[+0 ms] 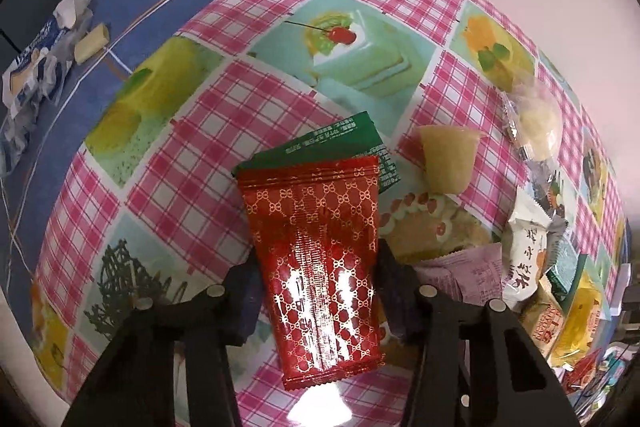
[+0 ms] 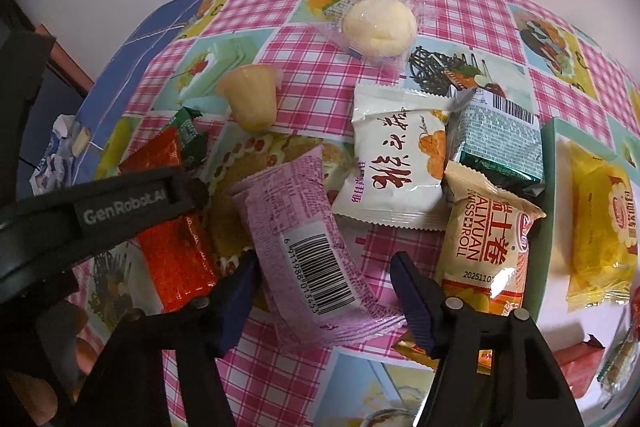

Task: Organize snacks
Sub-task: 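Close the left tool on the red patterned pack while the right tool grips the pink bag, then lift both packs and carry them toward the white tray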

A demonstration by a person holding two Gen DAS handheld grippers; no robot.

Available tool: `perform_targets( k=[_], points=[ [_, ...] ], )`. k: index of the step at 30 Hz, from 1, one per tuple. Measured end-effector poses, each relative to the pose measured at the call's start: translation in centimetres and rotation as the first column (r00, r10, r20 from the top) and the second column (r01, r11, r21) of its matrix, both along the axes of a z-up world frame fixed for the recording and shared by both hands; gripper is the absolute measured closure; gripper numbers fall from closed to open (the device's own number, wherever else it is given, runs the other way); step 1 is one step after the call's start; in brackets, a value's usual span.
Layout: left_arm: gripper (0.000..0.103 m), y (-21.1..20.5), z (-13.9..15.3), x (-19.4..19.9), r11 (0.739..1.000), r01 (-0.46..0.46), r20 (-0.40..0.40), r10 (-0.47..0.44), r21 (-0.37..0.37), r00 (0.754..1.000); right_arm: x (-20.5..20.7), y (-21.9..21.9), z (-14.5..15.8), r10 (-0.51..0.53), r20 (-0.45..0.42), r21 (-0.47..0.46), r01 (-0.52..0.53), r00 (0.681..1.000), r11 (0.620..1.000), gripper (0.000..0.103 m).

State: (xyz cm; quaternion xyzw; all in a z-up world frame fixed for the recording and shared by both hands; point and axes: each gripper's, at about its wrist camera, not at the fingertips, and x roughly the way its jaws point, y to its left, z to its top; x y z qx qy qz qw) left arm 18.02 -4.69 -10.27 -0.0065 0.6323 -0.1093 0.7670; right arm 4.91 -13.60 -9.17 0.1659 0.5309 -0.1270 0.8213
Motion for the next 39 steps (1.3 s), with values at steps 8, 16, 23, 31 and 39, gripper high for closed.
perform_targets(
  k=[8,16,23,31,39],
  points=[
    [0.054,1.4,0.0,-0.6,0.999,-0.018,-0.025,0.018,-0.028,1.000,-0.4,0.1,0.8,-0.001,0.017,0.007,0.001,1.000,1.000,0.060],
    [0.054,3.5,4.0,-1.6,0.998,-0.020,0.039,0.022,-0.059,0.999,-1.6,-0.1,4.1,-0.009,0.093,0.001,0.009,0.996,1.000,0.062],
    [0.054,3.9,7.4,-3.2,0.996,0.019,0.099,-0.010,-0.090,0.995,-3.1,-1.5,6.2,-0.044,0.124,0.016,0.042,0.991,0.999,0.069],
    [0.054,3.1,5.9,-3.8,0.999,0.031,0.044,-0.029,-0.034,0.999,-2.6,-1.9,4.6,-0.042,0.095,0.076,0.035,0.995,0.997,0.069],
    [0.054,4.0,3.9,-3.2,1.000,0.003,-0.009,-0.003,-0.007,1.000,-1.2,-0.7,2.4,-0.016,0.050,0.117,0.010,0.999,0.993,0.055]
  ],
)
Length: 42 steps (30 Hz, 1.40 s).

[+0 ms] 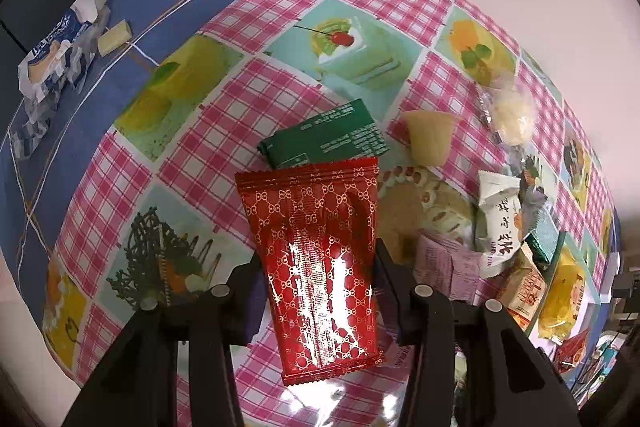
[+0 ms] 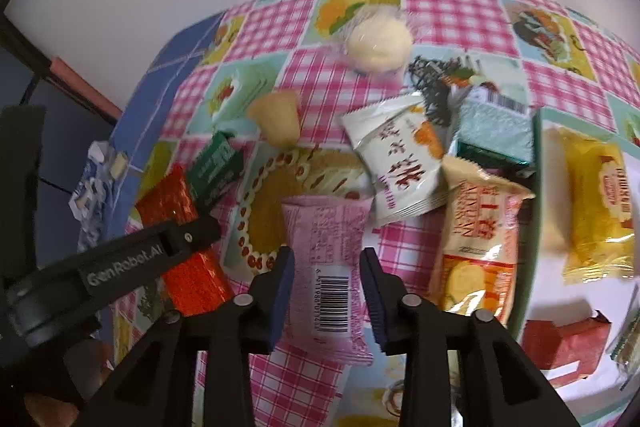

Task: Organize snacks
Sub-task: 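Lift both packs and carry them toward the white tray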

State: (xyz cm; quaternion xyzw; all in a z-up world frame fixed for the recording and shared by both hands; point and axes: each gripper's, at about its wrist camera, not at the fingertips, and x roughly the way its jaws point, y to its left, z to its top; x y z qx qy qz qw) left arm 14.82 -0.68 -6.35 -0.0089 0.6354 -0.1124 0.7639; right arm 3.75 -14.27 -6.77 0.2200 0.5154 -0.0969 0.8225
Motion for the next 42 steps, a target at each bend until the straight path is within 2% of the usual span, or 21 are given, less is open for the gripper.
perform_targets(
  k=[1,9,14,20,26,28,30,36,42],
  points=[
    [0.054,0.1,-0.1,0.0,1.000,-0.002,-0.003,0.002,-0.001,1.000,0.1,0.3,-0.2,0.005,-0.008,-0.011,-0.005,1.000,1.000,0.051],
    [0.054,-0.5,-2.2,0.3,1.000,0.004,-0.053,-0.004,0.008,0.999,1.1,1.9,-2.5,0.040,-0.082,-0.081,-0.047,0.996,0.996,0.051],
    [0.054,-0.9,-3.5,0.6,1.000,0.004,-0.077,-0.002,0.022,0.997,1.4,3.0,-2.8,0.057,-0.091,-0.166,-0.072,0.994,0.983,0.051],
    [0.054,-1.2,-3.8,0.5,0.999,0.013,-0.063,-0.010,0.044,0.998,2.0,3.7,-3.2,0.071,-0.113,-0.252,-0.097,0.991,0.963,0.051],
    [0.054,-1.3,-3.6,0.5,0.998,0.019,-0.056,-0.015,0.060,0.998,1.5,3.2,-3.2,0.055,-0.115,-0.264,-0.084,0.992,0.961,0.052],
    [0.054,-1.6,-3.6,0.5,0.997,0.023,-0.054,-0.020,0.071,0.998,1.1,2.8,-3.1,0.043,-0.118,-0.257,-0.072,0.992,0.964,0.058],
    [0.054,-1.9,-3.6,0.5,0.996,0.030,-0.050,-0.026,0.081,0.998,0.9,2.6,-3.0,0.036,-0.117,-0.248,-0.064,0.992,0.967,0.060],
    [0.054,-1.7,-2.7,0.6,0.999,0.003,-0.036,-0.001,0.039,0.999,0.5,2.2,-1.4,0.029,-0.085,-0.228,-0.048,0.996,0.973,0.061],
    [0.055,-1.5,0.4,0.6,1.000,-0.010,0.036,0.010,-0.011,0.999,-0.7,1.6,2.2,0.005,0.004,-0.210,-0.004,1.000,0.978,0.061]
  ],
)
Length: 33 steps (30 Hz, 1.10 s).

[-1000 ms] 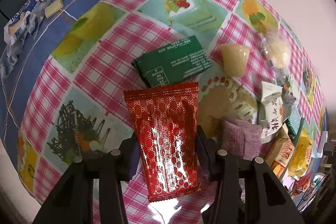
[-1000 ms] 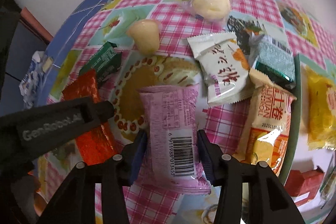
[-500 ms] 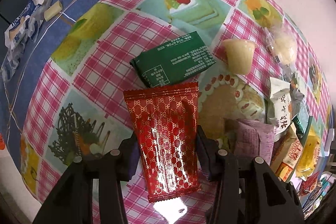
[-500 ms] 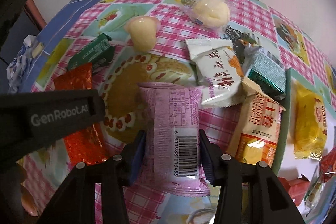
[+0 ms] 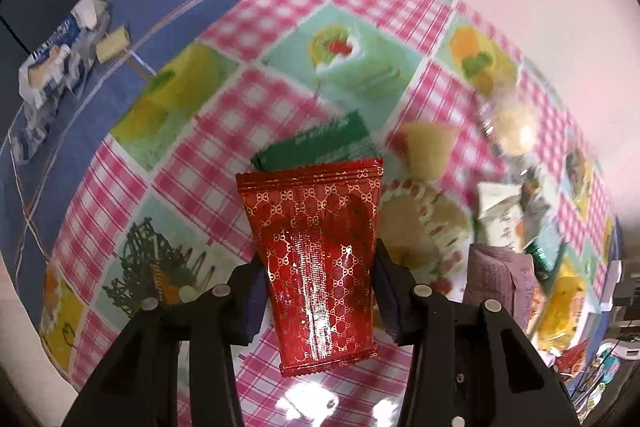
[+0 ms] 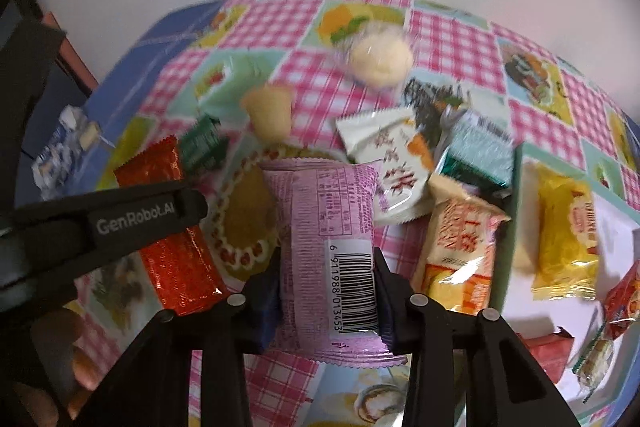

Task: Organize snacks
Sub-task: 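Lift both packs and carry them toward the white tray, then lower both packs into the white tray and open both tools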

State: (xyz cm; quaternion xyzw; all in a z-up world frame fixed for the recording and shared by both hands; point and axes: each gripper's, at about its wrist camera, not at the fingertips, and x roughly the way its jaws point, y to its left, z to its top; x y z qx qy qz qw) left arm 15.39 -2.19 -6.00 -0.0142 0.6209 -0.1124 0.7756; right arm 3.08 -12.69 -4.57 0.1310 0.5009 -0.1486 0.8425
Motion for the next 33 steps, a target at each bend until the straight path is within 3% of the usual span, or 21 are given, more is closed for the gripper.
perform_targets(
  k=[5,10,17,20,28,33],
  points=[
    [0.055,-0.2,2.6,-0.6,0.999,0.019,0.053,-0.017,-0.041,0.998,-0.9,-1.0,2.2,-0.043,0.037,0.014,0.042,0.998,0.999,0.061],
    [0.055,-1.2,4.9,-2.0,0.995,0.065,0.096,-0.058,-0.077,0.994,-3.2,-3.8,3.2,-0.148,0.045,0.045,0.146,0.988,0.988,0.061],
    [0.055,-4.9,7.3,-4.6,0.974,0.191,0.143,-0.173,-0.124,0.975,-7.1,-9.3,4.0,-0.318,0.042,0.097,0.313,0.947,0.945,0.061],
    [0.054,-6.8,8.0,-6.4,0.957,0.257,0.151,-0.236,-0.135,0.960,-9.5,-12.4,3.8,-0.408,0.036,0.125,0.401,0.912,0.907,0.061],
    [0.055,-13.0,8.4,-11.8,0.888,0.443,0.164,-0.422,-0.121,0.892,-15.5,-19.1,2.4,-0.587,-0.009,0.214,0.575,0.809,0.789,0.061],
    [0.054,-16.9,7.7,-15.5,0.828,0.556,0.175,-0.538,-0.075,0.824,-18.0,-22.0,0.9,-0.646,-0.039,0.253,0.633,0.762,0.732,0.061]
  ],
)
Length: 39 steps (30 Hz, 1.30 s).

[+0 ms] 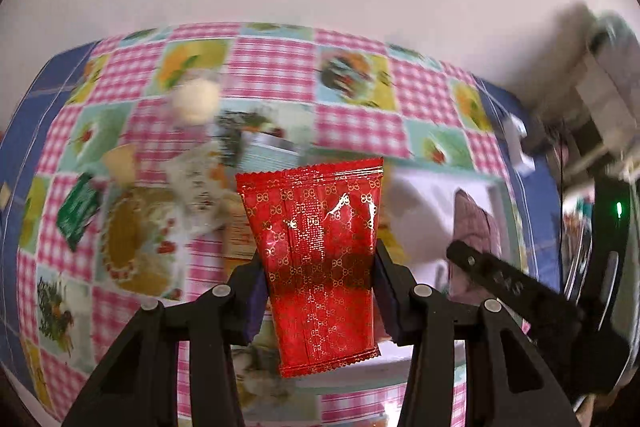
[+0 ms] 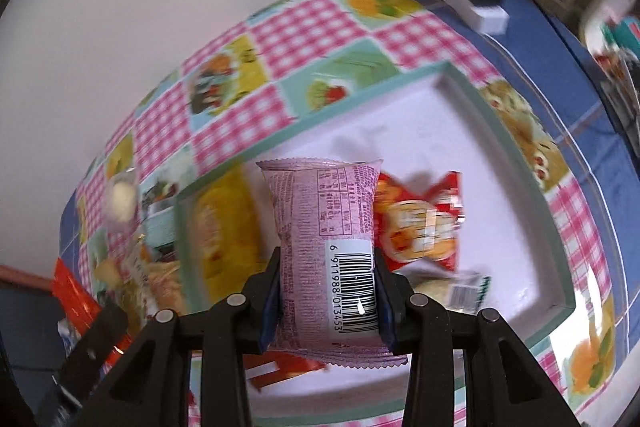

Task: Organize snacks
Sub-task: 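Lower both packs into the white tray and open both tools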

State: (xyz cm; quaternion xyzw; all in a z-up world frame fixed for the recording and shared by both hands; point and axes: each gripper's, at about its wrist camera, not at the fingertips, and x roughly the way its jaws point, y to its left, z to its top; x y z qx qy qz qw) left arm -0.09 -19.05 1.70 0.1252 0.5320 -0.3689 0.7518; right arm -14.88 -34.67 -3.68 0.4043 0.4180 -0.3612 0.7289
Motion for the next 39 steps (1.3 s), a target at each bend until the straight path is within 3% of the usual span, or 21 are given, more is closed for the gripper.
perform_targets(
  k=[6,14,25,35,37,39],
  points=[
    [0.054,-3.4,-1.7,-2.7,0.995,0.089,0.019,-0.090,0.048,0.996,-1.7,-1.7,-0.5,-0.043,-0.019,0.001,0.043,0.999,0.999,0.061],
    [0.054,-5.7,-3.7,-4.0,0.988,0.138,0.015,-0.139,0.067,0.990,-3.2,-2.9,-1.0,-0.077,-0.014,0.038,0.077,0.997,0.996,0.061],
    [0.053,-5.7,-2.7,-4.2,0.986,0.160,0.023,-0.161,0.047,0.987,-3.4,-2.8,-0.4,-0.069,-0.001,0.038,0.069,0.998,0.997,0.061],
    [0.052,-4.5,-1.8,-2.9,0.995,0.088,0.005,-0.088,0.045,0.996,-3.1,-2.6,0.2,-0.061,-0.005,0.031,0.061,0.998,0.998,0.058],
    [0.045,-4.1,-1.6,-2.3,0.997,0.057,0.011,-0.057,0.053,0.998,-3.0,-2.5,0.4,-0.058,-0.006,0.029,0.058,0.998,0.998,0.045],
    [0.041,-3.6,-1.5,-1.7,0.998,0.030,0.022,-0.031,0.061,0.999,-2.8,-2.3,0.8,-0.046,-0.007,0.018,0.046,0.999,0.999,0.041]
  ],
)
